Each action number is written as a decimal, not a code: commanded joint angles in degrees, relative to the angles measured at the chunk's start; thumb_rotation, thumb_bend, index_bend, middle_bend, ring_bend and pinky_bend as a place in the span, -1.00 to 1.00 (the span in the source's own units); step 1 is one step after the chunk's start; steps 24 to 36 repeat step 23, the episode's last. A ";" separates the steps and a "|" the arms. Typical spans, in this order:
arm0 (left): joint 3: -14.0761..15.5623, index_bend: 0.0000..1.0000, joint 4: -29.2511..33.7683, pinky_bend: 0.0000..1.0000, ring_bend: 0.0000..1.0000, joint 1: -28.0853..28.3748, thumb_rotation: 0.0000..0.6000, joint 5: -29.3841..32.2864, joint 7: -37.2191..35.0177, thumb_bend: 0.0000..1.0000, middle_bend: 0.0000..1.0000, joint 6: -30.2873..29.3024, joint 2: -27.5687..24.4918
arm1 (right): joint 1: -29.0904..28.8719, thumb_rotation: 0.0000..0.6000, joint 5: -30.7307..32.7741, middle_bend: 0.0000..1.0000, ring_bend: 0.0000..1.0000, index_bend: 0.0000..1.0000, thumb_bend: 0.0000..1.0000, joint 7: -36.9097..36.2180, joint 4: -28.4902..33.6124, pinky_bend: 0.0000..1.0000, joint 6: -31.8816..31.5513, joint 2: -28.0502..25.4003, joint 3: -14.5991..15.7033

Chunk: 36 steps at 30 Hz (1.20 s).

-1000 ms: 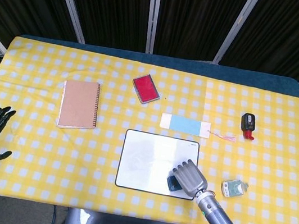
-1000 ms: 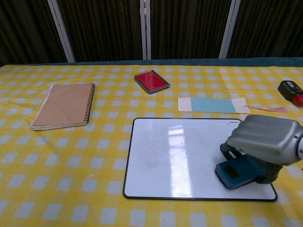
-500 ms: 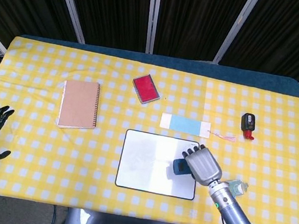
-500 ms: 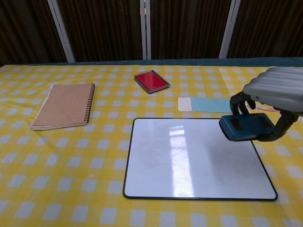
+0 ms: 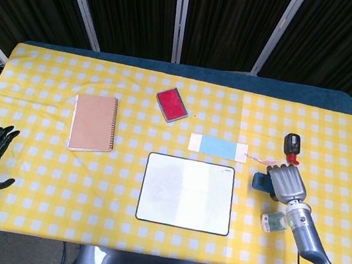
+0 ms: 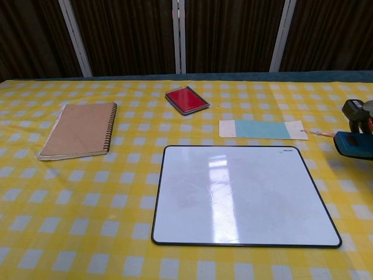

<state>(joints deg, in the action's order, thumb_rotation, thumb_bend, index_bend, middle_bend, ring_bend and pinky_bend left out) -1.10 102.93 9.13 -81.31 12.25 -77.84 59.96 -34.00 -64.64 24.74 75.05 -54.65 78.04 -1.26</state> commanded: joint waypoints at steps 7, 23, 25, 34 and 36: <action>-0.06 -1.00 0.12 -1.00 -1.00 -0.05 1.00 0.12 -0.63 -1.00 -1.00 -0.06 -0.36 | 3.43 1.00 0.65 -0.99 -1.00 -1.00 -1.00 -3.25 9.17 -0.88 -2.94 -3.82 -1.00; 0.61 -1.00 -0.28 -1.00 -1.00 -1.37 1.00 -4.19 -5.26 -1.00 -1.00 -3.25 -1.72 | 19.47 1.00 -22.32 -1.00 -1.00 -1.00 -1.00 -19.69 15.96 -1.00 -32.36 -11.89 2.55; 0.61 -1.00 -0.28 -1.00 -1.00 -1.37 1.00 -4.19 -5.26 -1.00 -1.00 -3.25 -1.72 | 19.47 1.00 -22.32 -1.00 -1.00 -1.00 -1.00 -19.69 15.96 -1.00 -32.36 -11.89 2.55; 0.61 -1.00 -0.28 -1.00 -1.00 -1.37 1.00 -4.19 -5.26 -1.00 -1.00 -3.25 -1.72 | 19.47 1.00 -22.32 -1.00 -1.00 -1.00 -1.00 -19.69 15.96 -1.00 -32.36 -11.89 2.55; 0.61 -1.00 -0.28 -1.00 -1.00 -1.37 1.00 -4.19 -5.26 -1.00 -1.00 -3.25 -1.72 | 19.47 1.00 -22.32 -1.00 -1.00 -1.00 -1.00 -19.69 15.96 -1.00 -32.36 -11.89 2.55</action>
